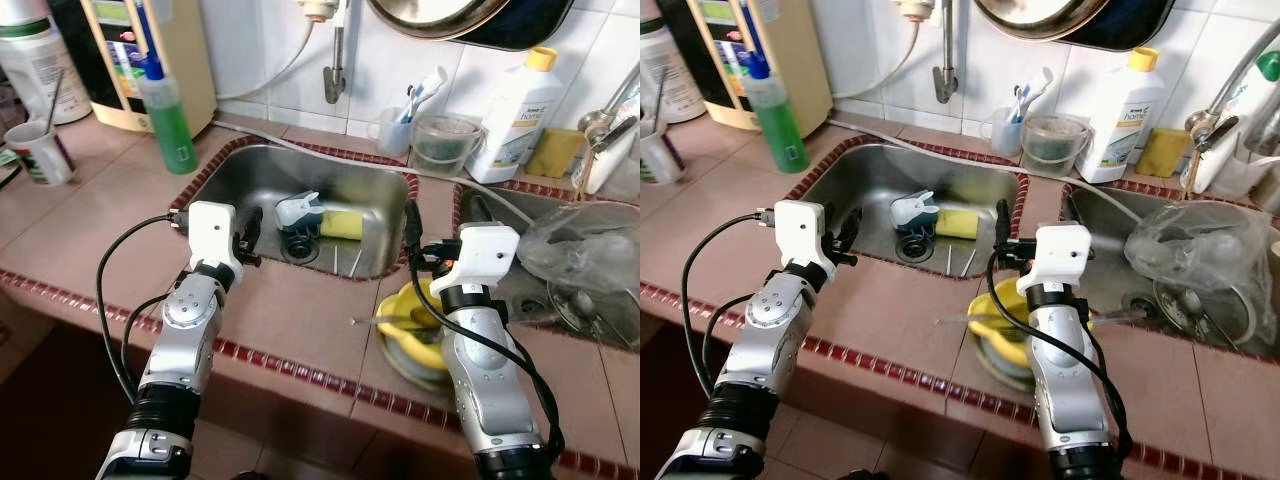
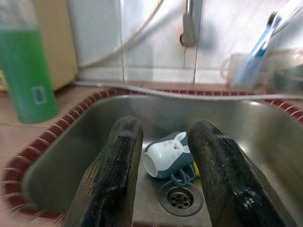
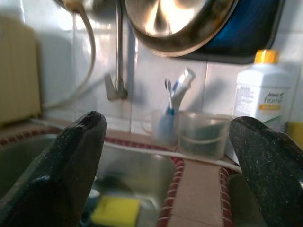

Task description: Kitchen organization

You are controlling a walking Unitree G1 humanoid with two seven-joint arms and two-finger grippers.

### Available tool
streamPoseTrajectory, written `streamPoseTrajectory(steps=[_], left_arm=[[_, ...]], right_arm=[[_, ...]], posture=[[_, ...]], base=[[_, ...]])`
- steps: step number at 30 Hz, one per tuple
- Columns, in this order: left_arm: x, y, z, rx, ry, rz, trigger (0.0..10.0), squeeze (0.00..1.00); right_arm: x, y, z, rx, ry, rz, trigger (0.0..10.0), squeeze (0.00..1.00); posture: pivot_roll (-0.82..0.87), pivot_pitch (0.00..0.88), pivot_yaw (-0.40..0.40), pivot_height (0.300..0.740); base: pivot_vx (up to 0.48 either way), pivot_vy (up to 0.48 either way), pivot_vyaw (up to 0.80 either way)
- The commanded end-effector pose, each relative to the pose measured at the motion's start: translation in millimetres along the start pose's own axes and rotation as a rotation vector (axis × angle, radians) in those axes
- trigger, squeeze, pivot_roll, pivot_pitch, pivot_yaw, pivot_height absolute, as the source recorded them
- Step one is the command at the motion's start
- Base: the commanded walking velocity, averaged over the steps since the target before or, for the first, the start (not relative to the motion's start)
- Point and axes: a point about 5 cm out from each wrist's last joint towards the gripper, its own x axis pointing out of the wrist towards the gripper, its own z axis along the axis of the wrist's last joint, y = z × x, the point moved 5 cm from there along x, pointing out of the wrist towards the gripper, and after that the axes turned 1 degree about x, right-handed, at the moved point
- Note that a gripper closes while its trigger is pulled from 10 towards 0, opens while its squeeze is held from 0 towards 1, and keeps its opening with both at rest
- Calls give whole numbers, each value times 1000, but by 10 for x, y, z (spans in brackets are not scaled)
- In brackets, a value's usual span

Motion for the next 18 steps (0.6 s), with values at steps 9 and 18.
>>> streamPoseTrajectory(steps=[9,18], left_arm=[[33,-13,204,-9,-57,-17,10000,0],[-23,-53,225,19,-71,-51,10000,0]], right_arm=[[53,-68,306,-1,-124,-4,10000,0],[-22,-45,217,-7,-90,7,10000,0]], posture=[[-19,0,34,740],[-20,0,35,740]], base=[[-54,0,0],[0,0,0]])
